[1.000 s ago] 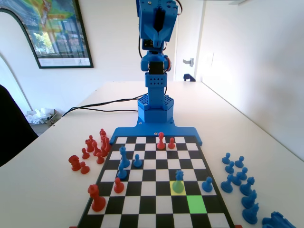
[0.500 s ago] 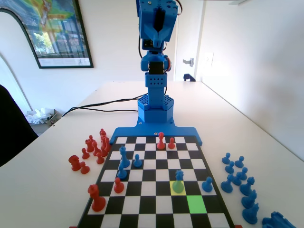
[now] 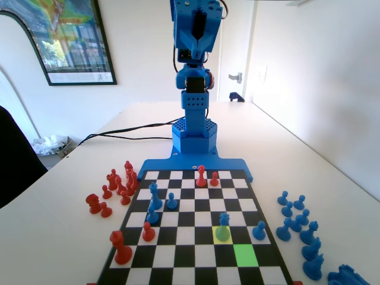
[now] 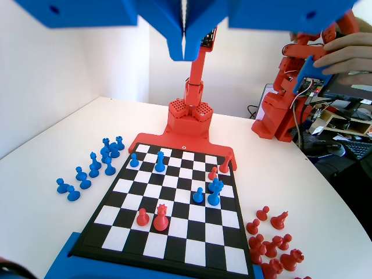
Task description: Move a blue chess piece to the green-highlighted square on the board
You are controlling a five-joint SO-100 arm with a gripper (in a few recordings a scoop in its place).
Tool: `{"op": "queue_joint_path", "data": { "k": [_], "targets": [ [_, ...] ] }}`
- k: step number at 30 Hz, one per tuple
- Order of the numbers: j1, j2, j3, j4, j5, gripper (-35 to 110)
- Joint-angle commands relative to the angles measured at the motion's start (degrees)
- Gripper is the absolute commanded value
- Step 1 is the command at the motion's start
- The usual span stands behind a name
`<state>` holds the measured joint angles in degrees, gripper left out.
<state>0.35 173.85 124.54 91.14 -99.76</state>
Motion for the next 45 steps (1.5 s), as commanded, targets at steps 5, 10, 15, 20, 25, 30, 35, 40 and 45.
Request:
{"op": "queue_joint_path", "data": {
  "k": [5,10,15,20,25,30,35,40,45],
  "targets": [
    [0.2,0.6,0.3,-0.8,-0.4,1],
    [0.8,0.6,0.3,-0.9,-0.8,1],
    [-0.5,0.3,-1.0,-1.2,0.4,1],
    [-2.3,-5.9,-9.0,0.3,2.4,1],
    [-3.1,-14.9,-18.8,3.4,4.0,1],
    [-3.3,-26.7,-24.0,2.8,5.8,1],
    [-1.8,-38.1,-27.2,-1.0,7.1,1],
    [0.0,-47.5,-28.2,-5.4,7.2,1],
    [1.5,-56.3,-28.7,-8.8,7.4,1]
  ]
}}
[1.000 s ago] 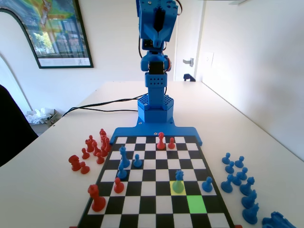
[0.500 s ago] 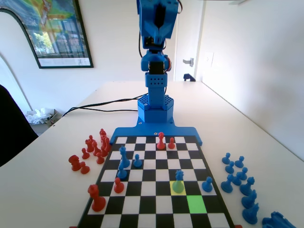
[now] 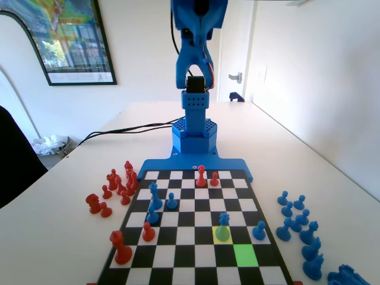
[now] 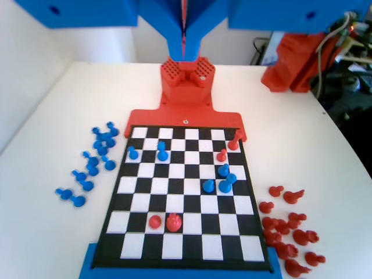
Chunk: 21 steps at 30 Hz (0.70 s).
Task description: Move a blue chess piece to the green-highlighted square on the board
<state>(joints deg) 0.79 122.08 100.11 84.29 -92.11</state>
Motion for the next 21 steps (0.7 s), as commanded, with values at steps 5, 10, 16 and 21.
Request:
{"op": "queue_joint_path", "data": {
  "k": [5,10,16,21],
  "targets": [
    [0.7,-14.9,-4.1,-5.9,0.1,1],
    [-0.9,-23.1,-4.8,-9.6,1.5,2],
    [-3.4,-30.6,-4.0,-14.2,3.8,6],
    [-4.8,-32.3,1.1,-21.6,4.6,9]
  ]
}}
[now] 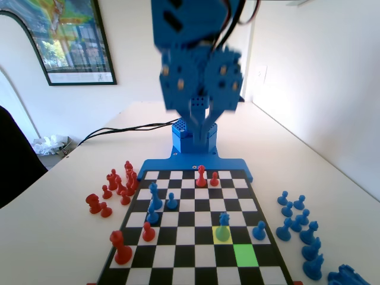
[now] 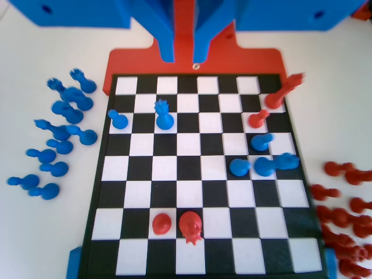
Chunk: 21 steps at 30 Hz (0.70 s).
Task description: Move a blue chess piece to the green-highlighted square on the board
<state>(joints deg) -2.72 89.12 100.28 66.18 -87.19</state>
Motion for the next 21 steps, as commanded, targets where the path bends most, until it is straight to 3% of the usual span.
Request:
{"op": "queue_joint_path", "data": {
  "k": [1,21],
  "targets": [
    [-1.7,0.4,1.8,-4.9,-0.4,9],
    [-5.4,-12.0,0.4,-11.5,1.3,10]
  ]
}}
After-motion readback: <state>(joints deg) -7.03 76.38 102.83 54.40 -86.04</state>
